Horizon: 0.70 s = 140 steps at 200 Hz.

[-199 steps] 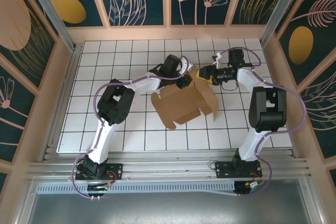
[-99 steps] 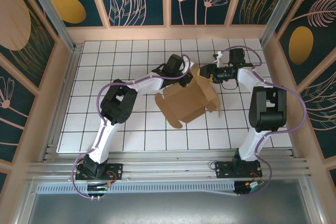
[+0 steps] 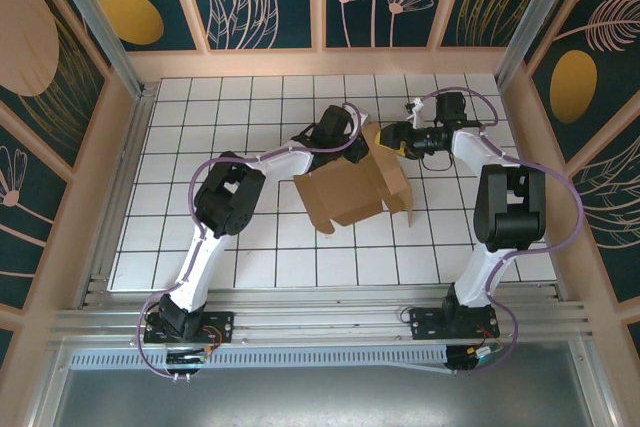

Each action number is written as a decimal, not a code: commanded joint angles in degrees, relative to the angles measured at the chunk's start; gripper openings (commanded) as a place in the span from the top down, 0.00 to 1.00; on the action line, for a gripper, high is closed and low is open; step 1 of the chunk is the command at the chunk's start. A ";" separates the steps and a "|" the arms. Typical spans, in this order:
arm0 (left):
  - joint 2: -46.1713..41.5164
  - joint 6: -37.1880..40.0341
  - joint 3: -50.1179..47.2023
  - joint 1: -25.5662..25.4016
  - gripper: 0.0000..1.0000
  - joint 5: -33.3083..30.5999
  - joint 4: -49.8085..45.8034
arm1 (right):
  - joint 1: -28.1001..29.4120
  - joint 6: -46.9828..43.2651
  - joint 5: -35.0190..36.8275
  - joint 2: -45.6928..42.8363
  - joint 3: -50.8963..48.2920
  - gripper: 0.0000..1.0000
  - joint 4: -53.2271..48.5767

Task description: Fold the paper box

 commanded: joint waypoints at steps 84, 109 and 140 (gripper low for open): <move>5.44 12.04 4.56 1.51 0.68 15.60 10.03 | 0.60 -1.85 0.40 3.23 1.19 0.38 -7.35; 6.00 11.96 6.52 1.63 0.73 13.78 6.56 | 0.57 -1.87 0.46 3.14 1.10 0.38 -7.48; 5.46 11.27 5.79 1.65 0.89 9.97 4.96 | 0.52 -1.49 0.29 3.23 0.92 0.38 -7.05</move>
